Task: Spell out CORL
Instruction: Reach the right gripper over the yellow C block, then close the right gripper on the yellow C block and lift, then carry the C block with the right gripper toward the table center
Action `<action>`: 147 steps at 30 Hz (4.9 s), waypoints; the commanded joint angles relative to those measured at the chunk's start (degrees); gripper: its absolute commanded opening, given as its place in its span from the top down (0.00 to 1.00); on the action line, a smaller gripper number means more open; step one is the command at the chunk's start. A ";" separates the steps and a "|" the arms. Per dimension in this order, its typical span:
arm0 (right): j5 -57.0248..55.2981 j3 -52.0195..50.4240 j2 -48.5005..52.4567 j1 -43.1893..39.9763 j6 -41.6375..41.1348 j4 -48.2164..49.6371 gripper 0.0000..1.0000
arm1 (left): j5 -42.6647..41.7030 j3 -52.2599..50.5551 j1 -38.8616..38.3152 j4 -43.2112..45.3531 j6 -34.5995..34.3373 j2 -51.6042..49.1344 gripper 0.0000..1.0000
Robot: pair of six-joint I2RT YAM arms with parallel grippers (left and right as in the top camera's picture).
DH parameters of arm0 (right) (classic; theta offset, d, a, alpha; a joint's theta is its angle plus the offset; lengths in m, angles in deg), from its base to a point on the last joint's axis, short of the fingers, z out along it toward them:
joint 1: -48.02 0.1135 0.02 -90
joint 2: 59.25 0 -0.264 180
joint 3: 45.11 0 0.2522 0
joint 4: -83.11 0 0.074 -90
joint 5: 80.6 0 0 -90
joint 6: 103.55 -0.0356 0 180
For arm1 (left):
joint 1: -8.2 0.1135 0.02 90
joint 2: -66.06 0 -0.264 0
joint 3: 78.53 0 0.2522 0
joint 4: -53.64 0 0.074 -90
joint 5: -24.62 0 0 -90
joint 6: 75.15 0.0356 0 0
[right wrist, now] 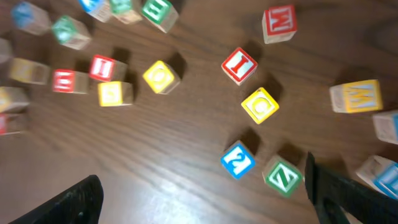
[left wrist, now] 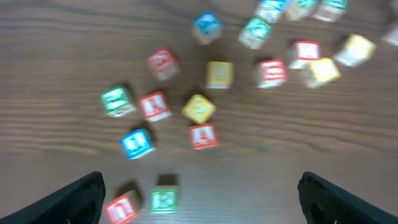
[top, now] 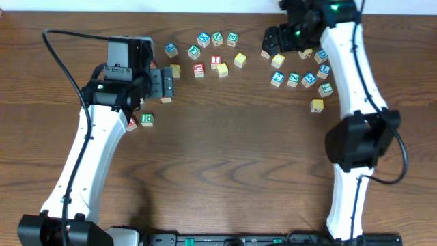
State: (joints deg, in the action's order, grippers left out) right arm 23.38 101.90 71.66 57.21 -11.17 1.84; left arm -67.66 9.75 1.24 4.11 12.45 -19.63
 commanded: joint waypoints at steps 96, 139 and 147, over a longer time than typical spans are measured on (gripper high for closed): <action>-23.91 -23.23 8.35 2.93 -22.32 35.15 0.77 | 5.73 1.36 -0.15 -0.68 -2.64 -3.04 0.03; -11.19 -23.28 1.29 27.78 -29.57 15.15 0.80 | 16.52 1.36 2.89 -2.84 -16.11 -3.04 0.02; -24.35 -23.30 1.81 32.98 -33.94 15.80 0.74 | 16.50 1.33 4.85 -3.67 -18.10 -3.04 0.02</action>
State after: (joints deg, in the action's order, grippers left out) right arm 7.25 78.71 72.71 88.68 -40.55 17.47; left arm -52.52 9.75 6.01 0.70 -3.50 -22.52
